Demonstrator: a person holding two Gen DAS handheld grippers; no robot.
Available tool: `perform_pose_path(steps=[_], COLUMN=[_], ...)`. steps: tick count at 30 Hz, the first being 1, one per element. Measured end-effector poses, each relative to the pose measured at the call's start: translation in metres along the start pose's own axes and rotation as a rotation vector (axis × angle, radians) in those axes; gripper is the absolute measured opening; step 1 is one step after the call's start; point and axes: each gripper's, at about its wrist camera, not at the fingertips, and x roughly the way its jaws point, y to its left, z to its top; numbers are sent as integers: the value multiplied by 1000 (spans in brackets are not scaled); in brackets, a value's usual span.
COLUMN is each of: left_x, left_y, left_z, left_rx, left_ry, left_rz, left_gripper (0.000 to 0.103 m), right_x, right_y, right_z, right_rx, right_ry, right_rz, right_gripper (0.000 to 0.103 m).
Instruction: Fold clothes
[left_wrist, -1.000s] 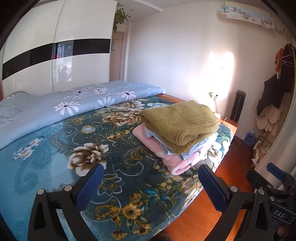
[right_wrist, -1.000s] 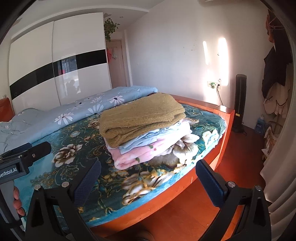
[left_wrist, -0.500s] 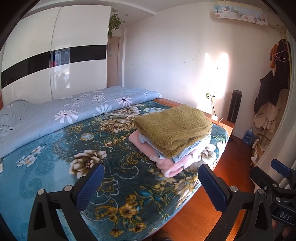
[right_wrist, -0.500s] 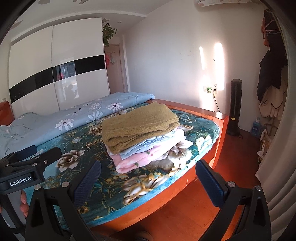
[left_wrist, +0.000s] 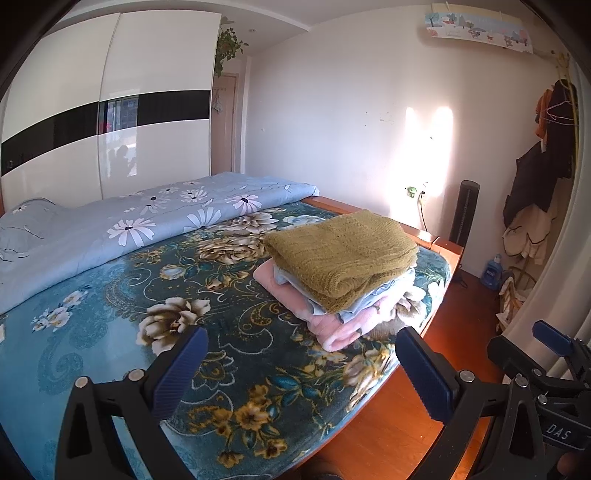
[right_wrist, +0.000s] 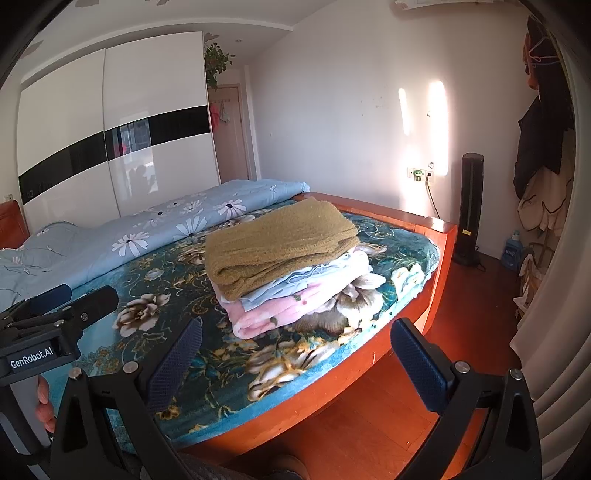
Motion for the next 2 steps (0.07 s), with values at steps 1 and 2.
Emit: perform_pose_path(steps=[1,2], left_x=[-1,-2], left_y=[0,-1], left_z=[0,0], left_rx=[3,7], left_ry=[-1,-3], left_rz=[0,1], left_gripper=[103,103], right_x=[0,0], right_y=[0,0], right_z=[0,0], right_rx=[0,-1], right_ry=[2,3], right_rz=[0,1], right_gripper=[102,102])
